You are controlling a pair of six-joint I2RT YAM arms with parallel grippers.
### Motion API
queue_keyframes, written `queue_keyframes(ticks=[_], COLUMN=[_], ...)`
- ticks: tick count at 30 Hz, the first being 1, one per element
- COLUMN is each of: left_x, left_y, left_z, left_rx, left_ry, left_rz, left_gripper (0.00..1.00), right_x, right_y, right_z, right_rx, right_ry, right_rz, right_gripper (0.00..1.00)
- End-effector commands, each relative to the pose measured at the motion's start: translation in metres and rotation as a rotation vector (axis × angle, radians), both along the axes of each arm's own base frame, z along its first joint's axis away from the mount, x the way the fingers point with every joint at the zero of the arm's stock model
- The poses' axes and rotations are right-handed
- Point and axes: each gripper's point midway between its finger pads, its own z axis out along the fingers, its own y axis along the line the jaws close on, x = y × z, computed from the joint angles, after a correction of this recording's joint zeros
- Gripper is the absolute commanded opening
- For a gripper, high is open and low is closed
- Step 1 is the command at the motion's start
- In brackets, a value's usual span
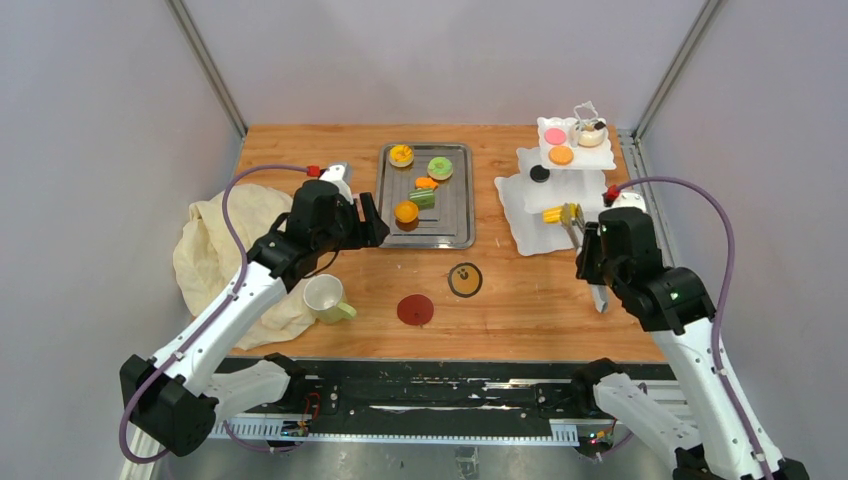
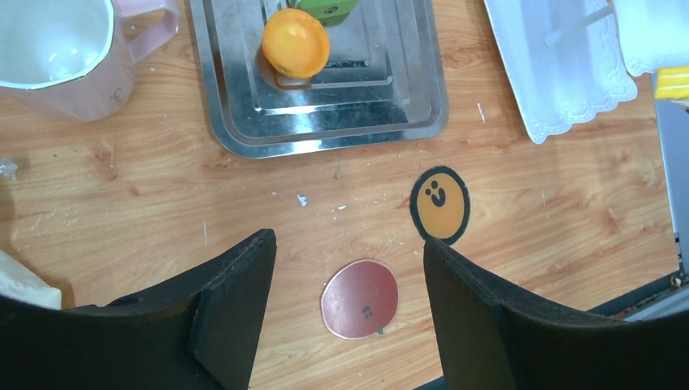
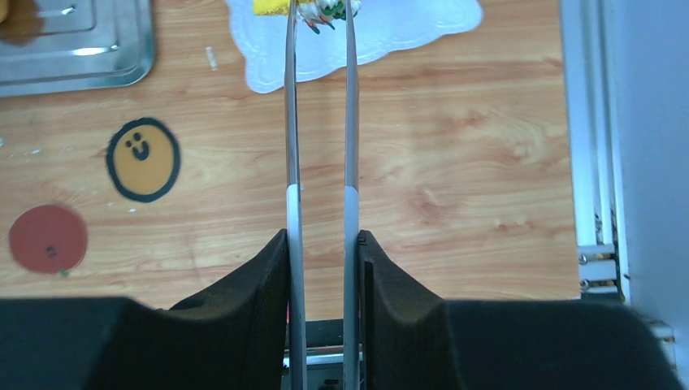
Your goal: Serve the afternoon tea
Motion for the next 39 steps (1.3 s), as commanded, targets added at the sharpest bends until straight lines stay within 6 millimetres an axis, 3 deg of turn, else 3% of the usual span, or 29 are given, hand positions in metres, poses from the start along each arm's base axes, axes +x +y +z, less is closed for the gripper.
queue_keyframes(ticks=[1,11,20,30,39], left_x=[0.005,0.006,0.009,0.012,0.015], left_y=[-0.002,-0.002,-0.003,-0.003,0.001], left_z=[0.022,0.022,0.018,0.014,0.012], left_rx=[-0.029,-0.029,-0.022,-0.008,0.01], left_ry=[-0.048,-0.045,-0.043,-0.038,-0.039], left_rz=[-0.006,-0.006,-0.006,0.0,0.017], left_gripper=[0.71,0.71,0.71,0.71,0.71], right_x=[-0.01,0.003,0.028,0.082,0.118], right_y=[-0.035,-0.052,-0.068,-0.081,-0.065], right_z=[0.011,0.039,0.068,0.053,0.03], right_rx=[-0.015,0.037,0.041,0.156,0.275], right_ry=[-0.008,-0.09,-0.181,-0.217,-0.247], right_rz=[-0.139,-0.224,-0.283,-0.3,-0.224], right_gripper=[0.01,0.01,0.01,0.01,0.01])
